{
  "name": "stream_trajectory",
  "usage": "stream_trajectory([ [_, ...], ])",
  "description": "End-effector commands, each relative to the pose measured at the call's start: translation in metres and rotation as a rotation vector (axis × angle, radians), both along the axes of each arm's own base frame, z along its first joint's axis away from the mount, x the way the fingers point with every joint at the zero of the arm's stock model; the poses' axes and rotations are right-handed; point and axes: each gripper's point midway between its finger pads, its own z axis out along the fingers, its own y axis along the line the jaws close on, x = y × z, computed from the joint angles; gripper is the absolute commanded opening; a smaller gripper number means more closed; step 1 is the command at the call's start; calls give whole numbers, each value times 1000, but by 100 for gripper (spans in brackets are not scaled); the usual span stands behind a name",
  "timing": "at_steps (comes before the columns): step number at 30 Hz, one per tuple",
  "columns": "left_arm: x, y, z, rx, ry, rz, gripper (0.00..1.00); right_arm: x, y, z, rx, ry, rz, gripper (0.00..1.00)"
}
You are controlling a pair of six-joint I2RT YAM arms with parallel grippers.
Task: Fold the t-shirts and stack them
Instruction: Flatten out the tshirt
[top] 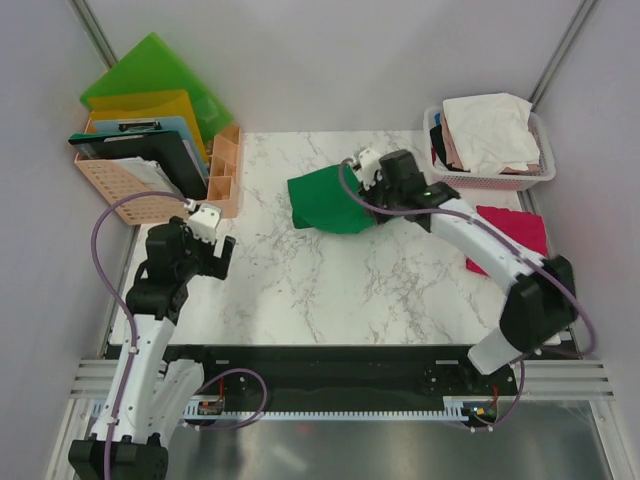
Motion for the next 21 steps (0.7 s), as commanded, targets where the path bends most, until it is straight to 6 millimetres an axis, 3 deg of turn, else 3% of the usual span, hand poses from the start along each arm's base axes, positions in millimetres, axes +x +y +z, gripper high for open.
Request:
stream_trajectory([
  [1,4,-2,6,11,-14,-28,100,-17,-20,224,217,-502,-7,0],
  [2,5,-2,7,8,-16,-25,100,-25,-34,267,241,-609,-35,0],
  [4,5,-3,6,5,-11,-30,100,-53,-65,330,263,-786,-84,0],
  [7,5,-2,6,5,-10,-25,100,-85,-108,391,272,-969,-190,0],
  [11,5,-2,7,4,-13,-26,100,-92,-144,406,201,-1043,-322,0],
  [16,3,-3,7,2,-13,-30,100,-72,-144,384,125,-1020,-353,0],
  [21,1,-3,6,2,-15,-30,100,-48,-149,389,93,-1030,-414,0],
])
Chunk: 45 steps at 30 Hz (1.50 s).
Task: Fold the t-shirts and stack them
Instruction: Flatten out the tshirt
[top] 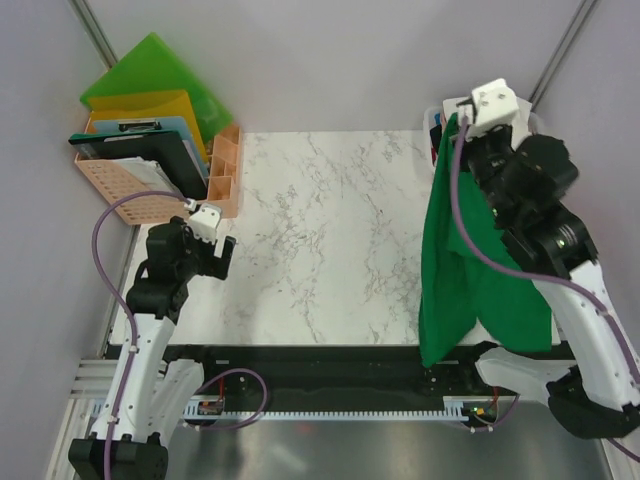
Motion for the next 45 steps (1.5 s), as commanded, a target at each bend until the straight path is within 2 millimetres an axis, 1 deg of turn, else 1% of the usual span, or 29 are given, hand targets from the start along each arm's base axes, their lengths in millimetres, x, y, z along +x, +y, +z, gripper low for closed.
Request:
stream_trajectory([
  [1,0,-2,10,4,-31,-29,100,16,-14,18,18,-35,-83,0],
  [3,1,-2,8,3,-23,-28,100,35,-21,17,41,-12,-106,0],
  [4,1,-3,8,2,-22,-30,100,61,-3,12,36,22,-36,0],
  [5,1,-3,9,1,-25,-33,100,80,-8,-8,21,109,-43,0],
  [6,2,-3,9,1,-23,-34,100,100,-1,-25,32,181,-27,0],
  [7,1,-3,10,0,-20,-32,100,134,14,-62,-1,309,-13,0],
  [10,0,-3,11,1,-20,-29,100,182,44,-111,-11,433,43,0],
  [11,0,-2,11,1,-18,-28,100,187,60,-115,-19,445,67,0],
  [12,0,-2,10,3,-19,-28,100,198,75,-132,-38,482,88,0],
  [13,-1,-2,8,3,-12,-28,100,188,103,-108,-56,441,146,0],
  [15,0,-2,8,3,-8,-28,100,184,137,-106,-91,435,194,0],
  [16,1,-2,8,4,-8,-26,100,173,151,-91,-97,400,225,0],
  [17,1,-1,8,6,-5,-22,100,152,185,-89,-157,373,291,0],
  [18,1,-1,8,6,-5,-22,100,135,197,-80,-174,350,334,0],
  [20,1,-1,6,8,-1,-23,100,105,225,-83,-196,353,433,0],
  [21,0,0,5,9,-1,-22,100,84,227,-63,-159,321,510,0],
  [22,0,0,4,11,1,-20,100,77,229,-61,-136,313,540,0],
  [23,-1,0,3,11,2,-20,100,69,228,-53,-116,293,562,0],
  [24,-1,0,3,12,2,-20,100,47,212,-21,-75,219,578,0],
  [26,-1,0,3,11,5,-20,100,32,198,-2,-40,143,577,0],
  [27,0,0,3,9,5,-22,100,8,177,29,-7,65,577,0],
  [30,1,-1,2,2,15,-25,100,-32,130,80,42,-71,531,0],
  [31,2,-2,1,0,20,-27,100,-38,115,95,30,-123,494,0],
  [34,4,-3,2,-7,25,-32,100,-34,72,112,-17,-193,300,0],
  [36,4,-3,3,-8,25,-30,100,-21,65,102,-45,-167,237,0],
  [42,0,-1,4,-6,16,-23,100,49,78,3,-89,49,247,0],
  [43,-1,-2,3,-7,18,-24,100,63,61,2,-57,46,210,0],
  [44,-1,-2,3,-7,14,-26,100,71,58,-6,-42,65,214,0],
  [45,-2,-2,2,-8,16,-27,100,89,60,-25,-42,113,200,0],
])
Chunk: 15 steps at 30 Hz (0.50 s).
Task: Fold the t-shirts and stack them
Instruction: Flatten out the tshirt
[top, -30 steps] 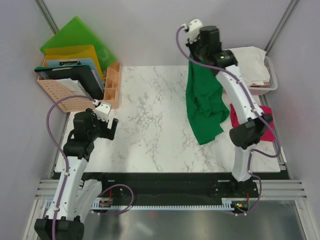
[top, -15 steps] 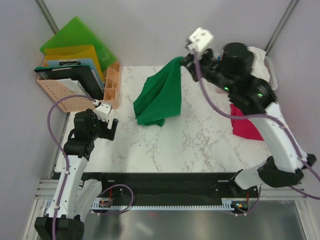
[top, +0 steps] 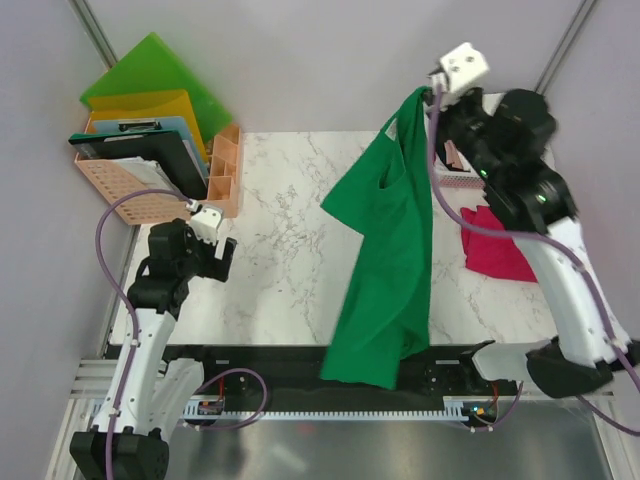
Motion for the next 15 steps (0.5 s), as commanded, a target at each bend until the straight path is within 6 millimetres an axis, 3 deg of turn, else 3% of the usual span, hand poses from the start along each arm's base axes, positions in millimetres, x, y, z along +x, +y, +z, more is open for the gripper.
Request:
stream_trajectory([
  [1,1,-2,16,-2,-51,-23,100,66,1,-73,-6,174,-40,3],
  [2,1,-3,16,-4,-49,-26,100,78,1,-90,-22,212,-48,15],
  [3,1,-3,16,-3,-46,-28,100,99,3,-123,-71,276,-64,52],
  [5,1,-4,18,-10,-44,-32,100,124,-9,-168,-119,362,-133,73],
  [7,1,-5,18,-15,-39,-33,100,139,-25,-180,-103,371,-181,76],
  [9,1,-6,17,-18,-36,-37,100,145,-27,-183,-92,376,-182,80],
  [15,2,-9,13,-28,-19,-50,100,123,-24,-168,-55,376,-140,82],
])
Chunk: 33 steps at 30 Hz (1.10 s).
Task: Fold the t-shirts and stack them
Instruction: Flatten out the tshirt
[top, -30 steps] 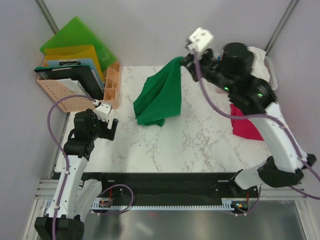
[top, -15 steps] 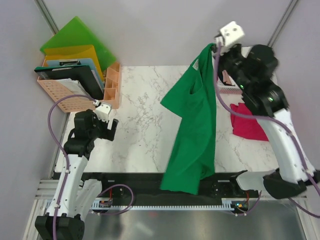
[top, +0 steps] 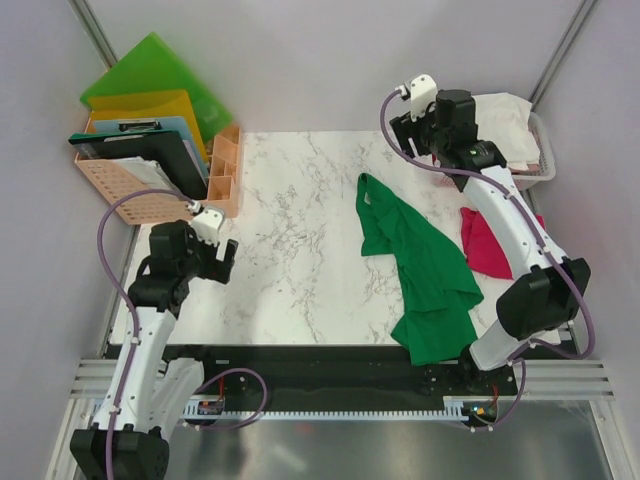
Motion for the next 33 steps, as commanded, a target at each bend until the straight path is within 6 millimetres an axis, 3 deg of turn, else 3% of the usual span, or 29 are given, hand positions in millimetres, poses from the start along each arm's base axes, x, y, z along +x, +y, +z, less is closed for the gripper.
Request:
stream_trajectory([
  [1,6,-6,16,-16,-37,-36,100,-27,11,60,100,-118,62,80],
  [2,6,-9,15,-27,-31,-48,100,-34,14,53,116,-86,78,77],
  [5,6,-14,11,-46,1,-73,100,-65,17,4,117,57,123,73],
  [6,7,-15,10,-51,12,-75,100,-79,15,0,118,69,132,73],
  [7,8,-16,14,-56,8,-77,100,-95,15,-38,104,162,150,72],
  [8,9,-17,15,-59,9,-77,100,-106,12,-53,98,197,150,68],
  [9,11,-17,16,-62,13,-76,100,-121,8,-55,101,197,149,66],
  [10,11,-18,17,-66,12,-80,100,-138,3,-85,83,272,150,64],
  [12,13,-19,20,-70,9,-81,100,-157,-5,-94,62,291,149,57],
  [13,13,-19,19,-73,14,-81,100,-169,-8,-115,47,341,154,55],
  [17,16,-19,18,-70,23,-79,100,-186,-9,-152,39,440,161,53],
  [21,14,-15,21,-56,6,-65,100,-194,-11,-168,26,510,160,52],
  [26,11,-13,19,-46,4,-59,100,-221,-19,-194,-26,635,182,50],
  [33,17,-14,18,-48,7,-61,100,-216,-44,-186,-97,674,170,52],
])
